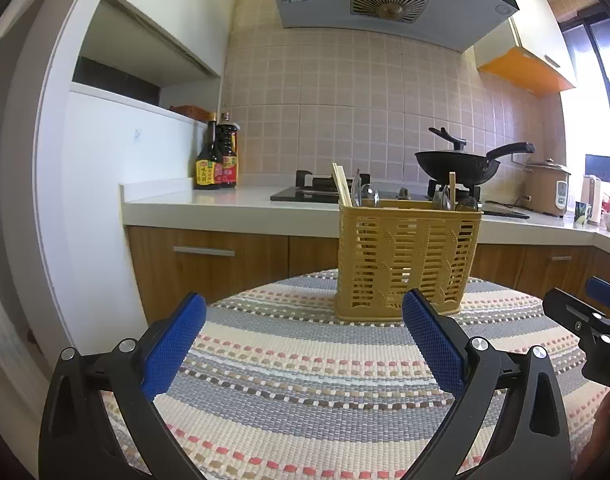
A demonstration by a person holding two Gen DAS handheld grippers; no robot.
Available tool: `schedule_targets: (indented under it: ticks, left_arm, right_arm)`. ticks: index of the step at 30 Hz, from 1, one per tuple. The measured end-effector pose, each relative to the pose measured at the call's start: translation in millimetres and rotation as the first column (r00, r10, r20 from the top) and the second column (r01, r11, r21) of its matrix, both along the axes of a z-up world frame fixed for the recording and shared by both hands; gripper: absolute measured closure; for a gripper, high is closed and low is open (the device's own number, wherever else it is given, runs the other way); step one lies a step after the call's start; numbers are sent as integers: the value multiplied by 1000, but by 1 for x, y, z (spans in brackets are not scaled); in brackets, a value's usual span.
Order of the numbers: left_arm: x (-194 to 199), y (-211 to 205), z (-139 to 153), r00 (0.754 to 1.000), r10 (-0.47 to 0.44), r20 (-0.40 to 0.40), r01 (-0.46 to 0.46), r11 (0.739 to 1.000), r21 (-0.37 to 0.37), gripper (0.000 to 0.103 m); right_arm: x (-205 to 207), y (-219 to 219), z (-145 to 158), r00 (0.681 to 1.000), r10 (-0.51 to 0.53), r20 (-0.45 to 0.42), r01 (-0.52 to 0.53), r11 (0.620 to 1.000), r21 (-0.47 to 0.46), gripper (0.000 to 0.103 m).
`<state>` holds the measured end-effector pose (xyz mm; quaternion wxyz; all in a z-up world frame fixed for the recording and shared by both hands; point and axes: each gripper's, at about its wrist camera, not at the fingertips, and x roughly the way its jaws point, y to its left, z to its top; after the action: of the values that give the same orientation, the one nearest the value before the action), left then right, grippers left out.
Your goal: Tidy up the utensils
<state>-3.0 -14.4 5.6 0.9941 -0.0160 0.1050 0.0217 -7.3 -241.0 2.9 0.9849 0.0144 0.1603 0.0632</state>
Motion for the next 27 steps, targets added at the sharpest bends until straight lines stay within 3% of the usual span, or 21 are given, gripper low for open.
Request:
schedule_targets:
  ticks: [27]
  left_arm:
    - [5, 2, -1, 1000, -13, -21, 13, 1000, -11, 8]
  right_arm:
    - [6, 1, -4, 999, 16, -43, -16, 1000, 7, 8]
